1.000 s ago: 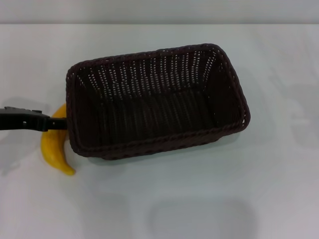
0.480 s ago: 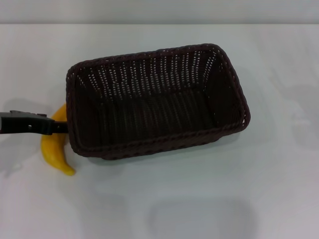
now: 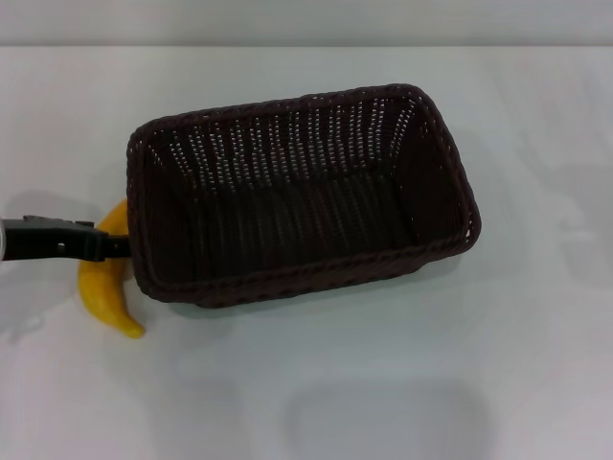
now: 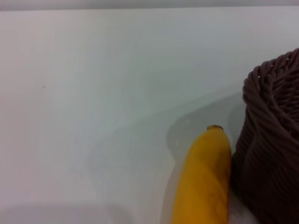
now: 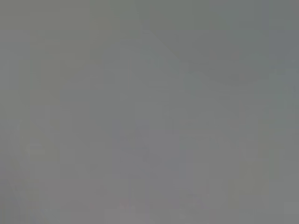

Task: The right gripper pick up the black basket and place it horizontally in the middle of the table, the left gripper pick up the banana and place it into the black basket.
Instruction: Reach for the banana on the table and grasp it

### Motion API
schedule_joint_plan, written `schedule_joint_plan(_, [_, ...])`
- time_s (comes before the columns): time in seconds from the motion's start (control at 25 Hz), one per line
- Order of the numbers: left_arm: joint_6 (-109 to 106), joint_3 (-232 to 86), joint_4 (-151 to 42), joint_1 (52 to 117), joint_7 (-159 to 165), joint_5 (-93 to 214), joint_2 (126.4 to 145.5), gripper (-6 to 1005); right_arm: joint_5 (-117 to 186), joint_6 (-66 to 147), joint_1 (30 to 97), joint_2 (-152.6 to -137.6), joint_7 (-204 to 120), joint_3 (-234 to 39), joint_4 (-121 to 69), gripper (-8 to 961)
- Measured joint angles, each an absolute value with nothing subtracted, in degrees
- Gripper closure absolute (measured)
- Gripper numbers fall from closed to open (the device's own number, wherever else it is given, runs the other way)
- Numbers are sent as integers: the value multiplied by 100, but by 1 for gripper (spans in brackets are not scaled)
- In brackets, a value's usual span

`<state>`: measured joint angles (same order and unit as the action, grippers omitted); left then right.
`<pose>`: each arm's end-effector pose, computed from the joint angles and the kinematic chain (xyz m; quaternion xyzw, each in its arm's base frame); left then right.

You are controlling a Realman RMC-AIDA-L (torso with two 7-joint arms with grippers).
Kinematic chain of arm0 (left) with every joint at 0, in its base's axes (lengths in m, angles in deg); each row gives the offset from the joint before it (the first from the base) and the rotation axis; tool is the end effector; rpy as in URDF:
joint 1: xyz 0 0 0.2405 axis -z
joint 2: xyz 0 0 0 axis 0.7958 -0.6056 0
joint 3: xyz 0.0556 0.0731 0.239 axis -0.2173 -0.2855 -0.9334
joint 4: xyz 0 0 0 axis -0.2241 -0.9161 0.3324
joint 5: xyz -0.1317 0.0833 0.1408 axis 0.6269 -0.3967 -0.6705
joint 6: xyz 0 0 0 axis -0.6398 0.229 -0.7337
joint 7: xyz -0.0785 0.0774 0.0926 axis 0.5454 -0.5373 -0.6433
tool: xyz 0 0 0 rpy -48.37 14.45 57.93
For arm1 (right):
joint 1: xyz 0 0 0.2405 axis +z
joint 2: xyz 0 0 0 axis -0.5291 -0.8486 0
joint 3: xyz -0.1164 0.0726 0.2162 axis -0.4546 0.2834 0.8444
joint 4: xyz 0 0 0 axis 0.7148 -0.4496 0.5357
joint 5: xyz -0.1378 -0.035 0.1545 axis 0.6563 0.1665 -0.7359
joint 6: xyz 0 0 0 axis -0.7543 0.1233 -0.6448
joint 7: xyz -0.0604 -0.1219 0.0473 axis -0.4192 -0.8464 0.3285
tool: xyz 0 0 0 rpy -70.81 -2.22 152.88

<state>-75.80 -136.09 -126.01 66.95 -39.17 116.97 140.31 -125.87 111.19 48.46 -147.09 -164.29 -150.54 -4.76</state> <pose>-0.2962 0.3303 0.0321 -0.8323 -0.4670 -0.0069 0.2986 0.3584 0.3346 0.0834 -0.6294 0.3676 0.4484 0.5174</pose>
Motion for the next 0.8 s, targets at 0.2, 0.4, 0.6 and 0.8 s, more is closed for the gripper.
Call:
schedule_joint_plan(0.2, [-7576,-13609,-12537,6706,-3917,11697,14030,200,-12587,11118,4847,-14709,-16429,-15054,-477,84])
schedule_joint_plan(0.4, [-7561,-13609,-12430,6741,-3917,11683,14029,208,-12587,11118,4847,-14709,-16430,-15054,-478,84])
schedule_joint_plan(0.6, [-7556,-13609,-12398,6760,-3915,11679,14021,215,-12587,11118,4847,-14709,-16430,-15054,-480,84])
schedule_joint_plan(0.8, [-7556,-13609,-12388,6769,-3887,11650,14020,223,-12587,11118,4847,-14709,-16430,-15054,-477,83])
